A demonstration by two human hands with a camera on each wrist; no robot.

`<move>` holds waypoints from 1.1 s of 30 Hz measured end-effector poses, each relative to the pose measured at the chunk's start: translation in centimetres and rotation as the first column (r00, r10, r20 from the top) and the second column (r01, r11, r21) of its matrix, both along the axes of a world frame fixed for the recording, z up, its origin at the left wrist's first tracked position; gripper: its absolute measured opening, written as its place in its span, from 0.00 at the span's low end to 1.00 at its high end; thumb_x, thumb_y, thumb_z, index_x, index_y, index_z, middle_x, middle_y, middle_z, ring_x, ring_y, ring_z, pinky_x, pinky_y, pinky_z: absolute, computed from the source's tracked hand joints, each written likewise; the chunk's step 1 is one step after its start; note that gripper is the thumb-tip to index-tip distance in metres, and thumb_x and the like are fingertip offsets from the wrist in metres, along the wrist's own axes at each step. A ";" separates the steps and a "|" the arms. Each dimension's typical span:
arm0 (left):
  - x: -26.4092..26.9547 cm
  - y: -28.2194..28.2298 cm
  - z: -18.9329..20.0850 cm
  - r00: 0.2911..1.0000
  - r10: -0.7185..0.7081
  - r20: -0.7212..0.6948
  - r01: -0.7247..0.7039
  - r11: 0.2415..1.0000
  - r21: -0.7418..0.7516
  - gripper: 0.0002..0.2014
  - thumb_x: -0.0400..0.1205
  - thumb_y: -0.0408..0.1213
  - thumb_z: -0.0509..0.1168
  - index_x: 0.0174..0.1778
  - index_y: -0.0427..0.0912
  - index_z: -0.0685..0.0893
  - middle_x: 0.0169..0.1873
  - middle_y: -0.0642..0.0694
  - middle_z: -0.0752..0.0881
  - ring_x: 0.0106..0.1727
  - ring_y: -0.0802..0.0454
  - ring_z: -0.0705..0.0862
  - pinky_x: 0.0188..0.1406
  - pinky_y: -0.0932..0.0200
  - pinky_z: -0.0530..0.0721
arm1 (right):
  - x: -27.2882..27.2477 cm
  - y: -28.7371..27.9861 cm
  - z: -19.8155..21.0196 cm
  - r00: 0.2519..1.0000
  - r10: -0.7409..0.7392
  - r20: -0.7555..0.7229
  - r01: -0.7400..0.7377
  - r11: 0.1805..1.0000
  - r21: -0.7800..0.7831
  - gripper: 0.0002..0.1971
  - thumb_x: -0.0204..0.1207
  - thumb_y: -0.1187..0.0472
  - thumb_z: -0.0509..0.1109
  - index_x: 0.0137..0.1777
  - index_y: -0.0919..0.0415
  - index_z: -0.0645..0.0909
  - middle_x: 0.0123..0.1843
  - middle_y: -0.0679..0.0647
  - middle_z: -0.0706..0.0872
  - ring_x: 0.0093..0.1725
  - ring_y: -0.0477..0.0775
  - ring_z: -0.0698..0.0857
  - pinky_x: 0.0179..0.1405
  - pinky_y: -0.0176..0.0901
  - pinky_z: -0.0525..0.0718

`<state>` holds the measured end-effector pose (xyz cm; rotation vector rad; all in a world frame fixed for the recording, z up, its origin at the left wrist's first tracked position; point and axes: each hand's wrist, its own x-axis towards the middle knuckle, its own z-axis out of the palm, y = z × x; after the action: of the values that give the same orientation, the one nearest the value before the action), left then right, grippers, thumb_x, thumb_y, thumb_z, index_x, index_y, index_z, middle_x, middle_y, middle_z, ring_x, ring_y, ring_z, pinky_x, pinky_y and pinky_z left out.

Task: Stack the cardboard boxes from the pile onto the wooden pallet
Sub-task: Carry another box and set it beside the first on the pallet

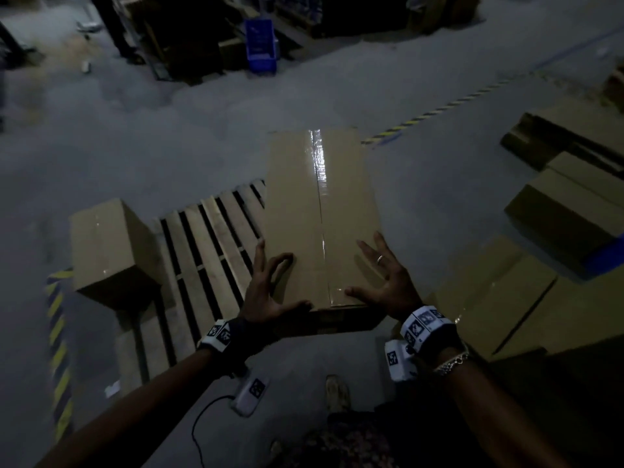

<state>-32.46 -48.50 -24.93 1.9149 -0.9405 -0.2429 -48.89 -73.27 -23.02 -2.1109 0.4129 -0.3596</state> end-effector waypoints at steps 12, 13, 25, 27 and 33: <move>5.3 3.2 -0.5 0.966 0.252 0.051 -0.255 0.964 0.076 0.49 0.61 0.66 0.82 0.77 0.50 0.75 0.89 0.47 0.43 0.90 0.53 0.45 0.81 0.42 0.67 | 12.0 -0.6 -1.5 0.960 0.278 -0.010 -0.277 0.958 0.073 0.49 0.61 0.49 0.89 0.83 0.38 0.69 0.90 0.39 0.51 0.79 0.18 0.53 0.68 0.14 0.64; 5.5 3.5 -0.6 0.962 0.269 0.053 -0.273 0.959 0.078 0.50 0.61 0.68 0.81 0.77 0.50 0.76 0.89 0.46 0.43 0.89 0.55 0.44 0.82 0.46 0.64 | 12.8 -0.6 -1.7 0.954 0.301 -0.014 -0.299 0.952 0.066 0.49 0.61 0.48 0.89 0.82 0.36 0.69 0.90 0.38 0.50 0.81 0.21 0.54 0.68 0.16 0.66; 11.2 9.9 -2.2 0.923 0.385 0.031 -0.386 0.922 0.044 0.48 0.60 0.71 0.80 0.74 0.49 0.78 0.89 0.44 0.46 0.84 0.75 0.49 0.74 0.75 0.61 | 22.9 5.1 -2.7 0.899 0.435 -0.047 -0.429 0.898 0.100 0.51 0.59 0.44 0.89 0.82 0.30 0.67 0.88 0.28 0.51 0.82 0.27 0.60 0.66 0.19 0.72; 12.9 11.6 -2.4 0.920 0.392 0.027 -0.392 0.919 0.033 0.48 0.60 0.70 0.80 0.74 0.51 0.78 0.89 0.46 0.47 0.83 0.77 0.50 0.75 0.72 0.62 | 24.5 6.8 -2.9 0.906 0.421 -0.050 -0.412 0.902 0.130 0.54 0.59 0.45 0.89 0.85 0.37 0.64 0.85 0.21 0.54 0.78 0.19 0.59 0.62 0.14 0.71; 17.6 16.1 -3.2 0.906 0.423 -0.013 -0.421 0.905 0.063 0.49 0.58 0.70 0.82 0.74 0.57 0.77 0.89 0.51 0.46 0.85 0.65 0.57 0.77 0.67 0.64 | 30.3 11.2 -3.0 0.901 0.430 -0.060 -0.416 0.895 0.161 0.58 0.58 0.54 0.91 0.87 0.53 0.63 0.74 0.09 0.61 0.75 0.15 0.62 0.65 0.13 0.68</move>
<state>-14.89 -32.36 -28.10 2.1103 -0.4832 -0.0374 -18.56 -62.04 -25.98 -2.0121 0.0211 0.0255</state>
